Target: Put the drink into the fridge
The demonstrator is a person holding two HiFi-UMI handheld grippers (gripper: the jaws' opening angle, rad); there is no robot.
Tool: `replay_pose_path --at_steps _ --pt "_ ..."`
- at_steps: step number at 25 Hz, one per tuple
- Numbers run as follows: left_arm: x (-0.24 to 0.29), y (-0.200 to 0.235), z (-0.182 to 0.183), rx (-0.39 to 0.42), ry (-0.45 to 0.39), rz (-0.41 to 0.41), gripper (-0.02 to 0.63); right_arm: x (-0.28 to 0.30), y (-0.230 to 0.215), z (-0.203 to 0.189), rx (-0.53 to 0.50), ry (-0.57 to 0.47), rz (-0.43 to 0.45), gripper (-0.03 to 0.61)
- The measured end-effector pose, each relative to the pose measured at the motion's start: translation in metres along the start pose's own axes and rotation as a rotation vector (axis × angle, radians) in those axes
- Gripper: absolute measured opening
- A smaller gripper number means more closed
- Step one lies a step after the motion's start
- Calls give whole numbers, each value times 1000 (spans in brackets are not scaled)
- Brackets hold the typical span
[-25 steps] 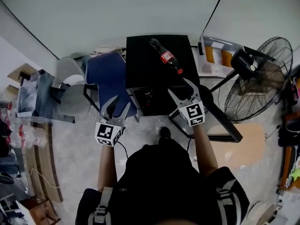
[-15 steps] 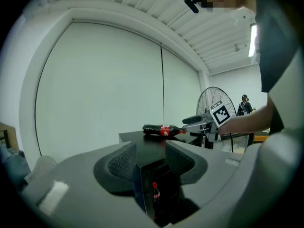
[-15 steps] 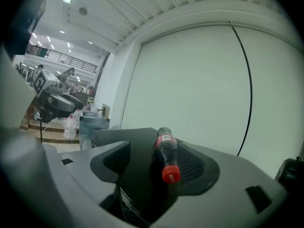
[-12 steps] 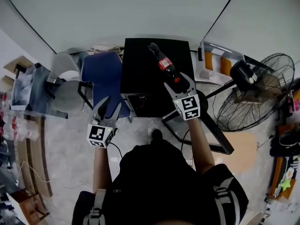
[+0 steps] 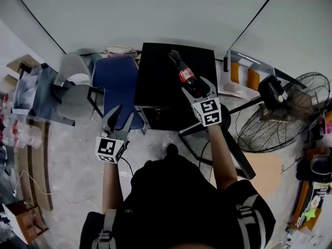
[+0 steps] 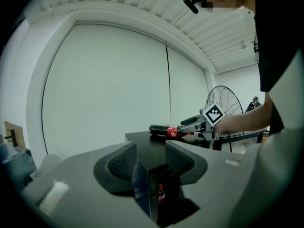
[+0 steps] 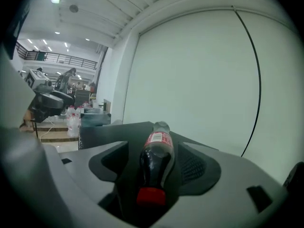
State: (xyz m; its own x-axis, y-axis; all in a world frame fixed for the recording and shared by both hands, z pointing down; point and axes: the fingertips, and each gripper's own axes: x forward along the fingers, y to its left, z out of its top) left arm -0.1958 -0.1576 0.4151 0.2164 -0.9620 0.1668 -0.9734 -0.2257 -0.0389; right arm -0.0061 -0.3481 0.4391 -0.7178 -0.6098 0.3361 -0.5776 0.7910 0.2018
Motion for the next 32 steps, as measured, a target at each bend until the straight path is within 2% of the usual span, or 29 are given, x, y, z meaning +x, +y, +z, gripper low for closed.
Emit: replay_pose_path --at_steps 5,10,15,21,27,32 --pt "-3 3 -5 -10 14 32 190 21 -1 -9 42 87 70 341" --pt "-6 11 -11 -28 17 71 190 38 -6 -15 43 164 93 351" --pt "-5 13 -9 -34 10 89 190 49 -4 -25 126 233 151 351" --pt "-5 12 -16 -49 18 104 190 58 -3 -36 99 335 129 348" --pt "-11 11 -22 -55 29 117 189 55 -3 -35 94 337 116 357" --pt "-12 13 -20 -59 26 121 186 56 -1 -35 81 334 121 328"
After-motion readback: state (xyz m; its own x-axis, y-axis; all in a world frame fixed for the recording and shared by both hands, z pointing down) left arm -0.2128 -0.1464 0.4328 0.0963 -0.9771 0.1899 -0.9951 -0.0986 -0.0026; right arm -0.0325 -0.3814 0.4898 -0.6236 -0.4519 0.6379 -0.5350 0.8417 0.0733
